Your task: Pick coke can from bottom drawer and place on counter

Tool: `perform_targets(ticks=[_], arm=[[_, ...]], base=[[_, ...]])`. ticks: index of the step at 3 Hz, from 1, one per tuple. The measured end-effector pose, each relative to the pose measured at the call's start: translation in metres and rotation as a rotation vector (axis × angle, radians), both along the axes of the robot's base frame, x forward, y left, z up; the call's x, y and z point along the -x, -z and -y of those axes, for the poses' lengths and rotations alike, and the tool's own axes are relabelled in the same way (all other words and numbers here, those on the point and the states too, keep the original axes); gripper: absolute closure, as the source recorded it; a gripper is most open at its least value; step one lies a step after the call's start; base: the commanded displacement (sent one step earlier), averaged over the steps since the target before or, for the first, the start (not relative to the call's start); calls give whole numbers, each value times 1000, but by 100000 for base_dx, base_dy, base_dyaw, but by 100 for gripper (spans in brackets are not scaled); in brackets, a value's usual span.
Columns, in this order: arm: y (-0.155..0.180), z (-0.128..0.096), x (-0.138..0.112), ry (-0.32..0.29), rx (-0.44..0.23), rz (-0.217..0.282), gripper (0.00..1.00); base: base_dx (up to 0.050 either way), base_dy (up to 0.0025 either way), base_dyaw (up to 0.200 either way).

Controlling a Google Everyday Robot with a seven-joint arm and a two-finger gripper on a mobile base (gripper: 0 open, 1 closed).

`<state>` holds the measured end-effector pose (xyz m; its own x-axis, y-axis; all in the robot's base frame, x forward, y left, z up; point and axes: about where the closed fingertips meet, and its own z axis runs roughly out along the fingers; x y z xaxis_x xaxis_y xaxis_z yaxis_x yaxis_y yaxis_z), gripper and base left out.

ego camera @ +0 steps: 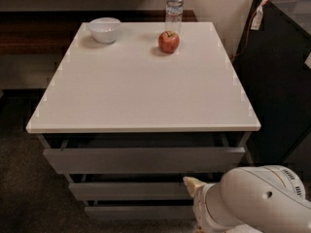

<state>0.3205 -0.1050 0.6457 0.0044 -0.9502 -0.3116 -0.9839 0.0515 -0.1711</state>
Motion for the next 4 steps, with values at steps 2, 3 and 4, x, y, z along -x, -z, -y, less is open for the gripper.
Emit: perform_targets(ticks=[2,3,4], arm=[[32,-2,-7,-6,75,22,0],[62,8,-24,13,91,72,0],[74,15,-33,18,95,113,0]], base=[[0,0,0],[0,0,0],[0,0,0]])
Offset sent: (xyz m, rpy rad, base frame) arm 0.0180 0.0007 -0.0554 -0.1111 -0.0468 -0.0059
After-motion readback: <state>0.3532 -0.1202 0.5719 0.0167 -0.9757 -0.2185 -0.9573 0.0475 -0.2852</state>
